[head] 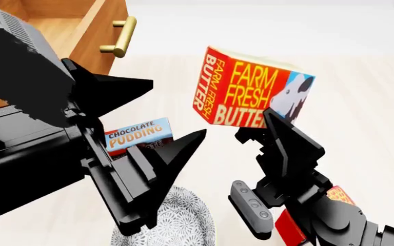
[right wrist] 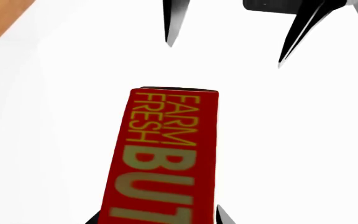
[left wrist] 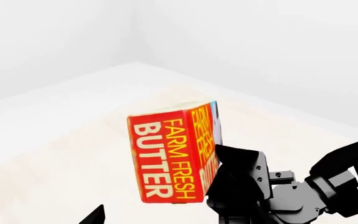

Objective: Put the butter at the front in the top drawer of the cabinet and close it.

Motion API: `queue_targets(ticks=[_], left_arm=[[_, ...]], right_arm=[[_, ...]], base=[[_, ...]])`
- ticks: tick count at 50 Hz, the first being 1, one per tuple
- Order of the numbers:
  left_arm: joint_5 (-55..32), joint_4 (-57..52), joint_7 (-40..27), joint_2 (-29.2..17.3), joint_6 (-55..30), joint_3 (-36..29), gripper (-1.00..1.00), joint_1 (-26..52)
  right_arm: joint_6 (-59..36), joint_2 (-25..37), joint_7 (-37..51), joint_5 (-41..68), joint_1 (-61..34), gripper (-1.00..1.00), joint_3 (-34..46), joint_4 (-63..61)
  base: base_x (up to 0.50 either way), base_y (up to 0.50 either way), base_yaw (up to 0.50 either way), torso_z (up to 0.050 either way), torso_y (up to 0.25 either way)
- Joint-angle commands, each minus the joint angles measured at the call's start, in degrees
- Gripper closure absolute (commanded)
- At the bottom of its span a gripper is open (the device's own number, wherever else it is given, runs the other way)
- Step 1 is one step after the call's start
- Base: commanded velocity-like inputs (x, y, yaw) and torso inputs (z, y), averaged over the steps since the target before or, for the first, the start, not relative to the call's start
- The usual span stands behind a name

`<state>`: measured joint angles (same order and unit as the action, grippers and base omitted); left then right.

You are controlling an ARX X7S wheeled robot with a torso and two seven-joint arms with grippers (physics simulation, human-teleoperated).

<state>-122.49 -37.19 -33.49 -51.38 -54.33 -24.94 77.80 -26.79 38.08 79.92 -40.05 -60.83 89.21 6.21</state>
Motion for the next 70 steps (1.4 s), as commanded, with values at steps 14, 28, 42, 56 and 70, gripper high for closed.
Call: queue_targets(ticks=[14, 28, 42, 56, 70], left_arm=[[2.69, 2.47, 0.53, 3.70, -0.78, -2.30, -1.00, 1.39], [1.87, 3.45, 0.12, 5.59, -0.52, -3.64, -1.00, 2.59], [2.81, 4.48, 1.12, 6.71, -0.28, -4.06, -1.00, 2.19], [4.25, 6.04, 2.55, 7.26, -0.15, -4.23, -1.00, 1.40], [5.09, 6.56, 3.46, 8.06, 0.08, -4.48, -1.00, 1.04]], right_arm=[[-0.56, -0.22, 0.00, -1.14, -0.23, 1.00, -1.32, 0.38], [-1.20, 0.61, -0.64, -1.83, 0.20, 1.00, -1.85, -0.97], [-1.05, 0.56, -0.68, -2.17, 0.70, 1.00, -2.22, -0.99], [-0.83, 0.44, -0.81, -2.29, 1.26, 1.00, -2.59, -0.86], [-0.46, 0.28, -0.89, -2.42, 1.62, 1.00, -2.95, -0.42]], base=[[0.00, 0.00, 0.00, 0.000, 0.001], [0.00, 0.00, 0.00, 0.001, 0.001], [0.00, 0.00, 0.00, 0.000, 0.001], [0.00, 0.00, 0.00, 0.001, 0.001], [0.00, 0.00, 0.00, 0.001, 0.001]])
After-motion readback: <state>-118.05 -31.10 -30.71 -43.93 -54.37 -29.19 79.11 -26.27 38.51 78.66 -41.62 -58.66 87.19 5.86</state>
